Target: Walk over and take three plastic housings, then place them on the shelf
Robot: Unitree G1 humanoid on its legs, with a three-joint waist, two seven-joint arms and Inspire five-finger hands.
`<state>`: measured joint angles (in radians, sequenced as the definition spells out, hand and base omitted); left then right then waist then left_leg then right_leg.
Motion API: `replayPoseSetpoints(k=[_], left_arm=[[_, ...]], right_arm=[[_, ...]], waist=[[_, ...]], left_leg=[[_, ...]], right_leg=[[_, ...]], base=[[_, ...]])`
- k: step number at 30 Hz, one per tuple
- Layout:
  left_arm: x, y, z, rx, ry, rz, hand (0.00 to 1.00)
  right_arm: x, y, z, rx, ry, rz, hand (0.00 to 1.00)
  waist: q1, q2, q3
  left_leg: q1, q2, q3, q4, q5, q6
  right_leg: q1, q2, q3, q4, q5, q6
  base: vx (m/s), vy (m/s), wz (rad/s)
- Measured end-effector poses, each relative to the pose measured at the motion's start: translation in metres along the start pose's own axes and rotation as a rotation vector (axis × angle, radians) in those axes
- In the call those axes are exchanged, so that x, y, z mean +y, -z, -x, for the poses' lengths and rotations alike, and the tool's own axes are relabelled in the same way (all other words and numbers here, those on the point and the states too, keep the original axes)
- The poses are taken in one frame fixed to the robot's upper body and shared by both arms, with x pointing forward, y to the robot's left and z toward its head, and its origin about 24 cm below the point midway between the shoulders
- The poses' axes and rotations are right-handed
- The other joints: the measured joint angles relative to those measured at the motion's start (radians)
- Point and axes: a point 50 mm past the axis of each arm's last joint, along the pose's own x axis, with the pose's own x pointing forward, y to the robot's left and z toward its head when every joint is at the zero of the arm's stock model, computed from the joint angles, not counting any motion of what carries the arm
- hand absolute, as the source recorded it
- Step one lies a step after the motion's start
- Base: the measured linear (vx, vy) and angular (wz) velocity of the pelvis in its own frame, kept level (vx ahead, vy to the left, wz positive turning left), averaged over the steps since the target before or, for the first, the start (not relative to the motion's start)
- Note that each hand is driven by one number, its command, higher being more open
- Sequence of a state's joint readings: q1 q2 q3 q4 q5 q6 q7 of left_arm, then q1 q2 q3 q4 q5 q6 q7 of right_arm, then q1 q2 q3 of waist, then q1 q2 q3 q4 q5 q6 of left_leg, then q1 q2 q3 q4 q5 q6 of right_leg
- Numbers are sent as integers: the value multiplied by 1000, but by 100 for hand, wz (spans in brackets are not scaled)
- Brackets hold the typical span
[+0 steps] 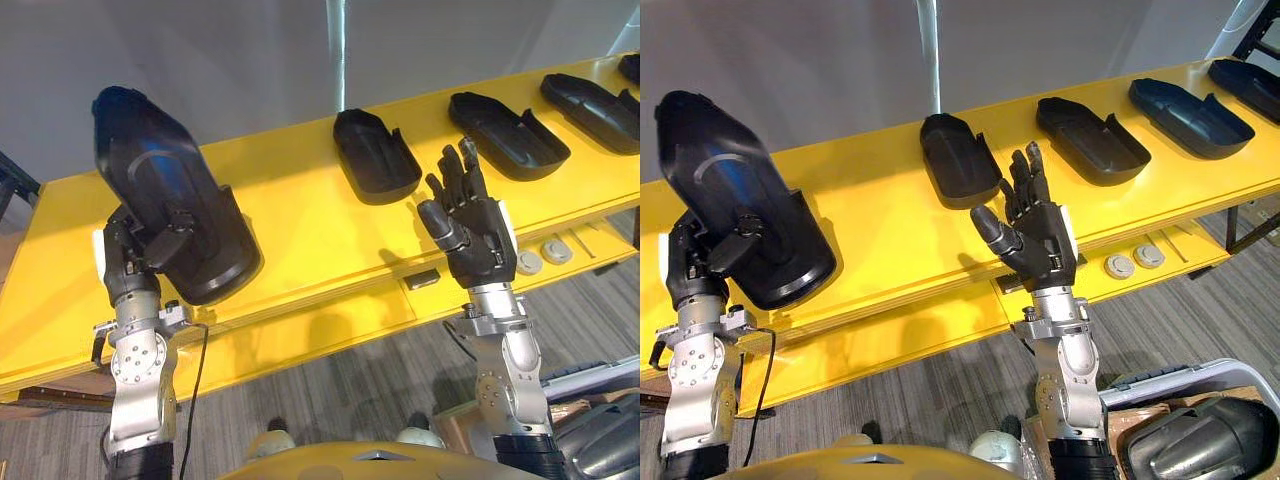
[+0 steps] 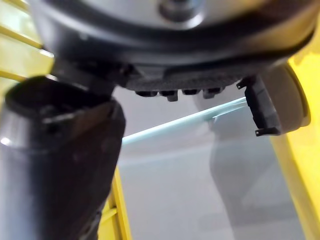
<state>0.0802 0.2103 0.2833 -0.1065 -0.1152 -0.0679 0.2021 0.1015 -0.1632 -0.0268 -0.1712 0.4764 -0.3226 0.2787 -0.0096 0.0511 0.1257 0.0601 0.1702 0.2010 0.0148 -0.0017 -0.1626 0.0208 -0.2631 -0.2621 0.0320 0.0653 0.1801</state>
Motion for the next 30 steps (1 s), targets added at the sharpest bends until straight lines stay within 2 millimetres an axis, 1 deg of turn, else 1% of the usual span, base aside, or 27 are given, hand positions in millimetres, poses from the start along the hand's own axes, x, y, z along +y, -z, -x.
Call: replayPoseSetpoints(k=[2,3,5,7,10,12,13,17,22,25,30], left_arm=[[0,9,-13,54,19,21,0],[-2,16,-23,104,41,75,0],[-1,22,-32,149,67,114,0],[-4,24,-40,184,135,156,0],[-20,31,-49,253,279,218,0],[-29,35,-57,289,312,243,0],[-31,37,-63,308,317,255,0],[-29,35,-76,321,324,232,0],[-30,31,-86,326,334,206,0],[-32,28,-93,336,303,188,0],[-28,17,-107,333,267,122,0]], right_arm=[[0,1,0,11,-3,-3,100],[0,2,0,17,-8,-3,100],[2,3,-1,27,-38,3,100],[3,2,-2,38,-73,19,100],[3,3,-9,47,-122,36,100],[3,2,-15,48,-147,38,100],[6,2,-18,45,-167,39,100],[5,0,-19,49,-195,55,100],[5,-1,-20,44,-204,52,100],[7,-1,-23,42,-212,50,100],[8,-3,-26,37,-219,47,100]], waist=[[-2,-1,-3],[-7,-4,-4],[-20,-6,-6],[-24,-6,-6],[-30,-5,-6],[-32,-5,-6],[-41,-5,-6],[-57,-3,-5],[-61,-2,0],[-71,-2,4],[-76,0,34]], left_leg=[[2,1,5,-2,1,0],[2,1,10,-3,2,0],[1,0,15,-3,2,0],[1,0,25,-3,2,0],[1,0,35,-2,2,1],[1,0,40,0,2,1],[1,0,40,0,2,1],[1,0,46,1,2,1],[1,0,62,1,2,1],[2,0,63,3,2,1],[5,12,77,21,-7,-5]], right_leg=[[-2,2,5,-1,2,-1],[-4,2,12,-3,5,-1],[-5,3,17,-12,11,-3],[-9,4,23,-19,17,-1],[-19,5,37,-18,20,-2],[-21,5,46,-18,21,-1],[-21,5,47,-18,21,-1],[-25,5,53,-17,21,-1],[-38,7,71,-15,23,-1],[-38,7,73,-14,23,-1],[-38,15,87,-11,23,-2]], base=[[-18,3,-10],[-25,7,-8],[-21,11,-10],[-16,8,-11],[-11,7,-9],[-19,10,-9],[-20,8,-4],[-10,4,-3],[-12,8,-9],[0,0,0],[-17,1,-8]])
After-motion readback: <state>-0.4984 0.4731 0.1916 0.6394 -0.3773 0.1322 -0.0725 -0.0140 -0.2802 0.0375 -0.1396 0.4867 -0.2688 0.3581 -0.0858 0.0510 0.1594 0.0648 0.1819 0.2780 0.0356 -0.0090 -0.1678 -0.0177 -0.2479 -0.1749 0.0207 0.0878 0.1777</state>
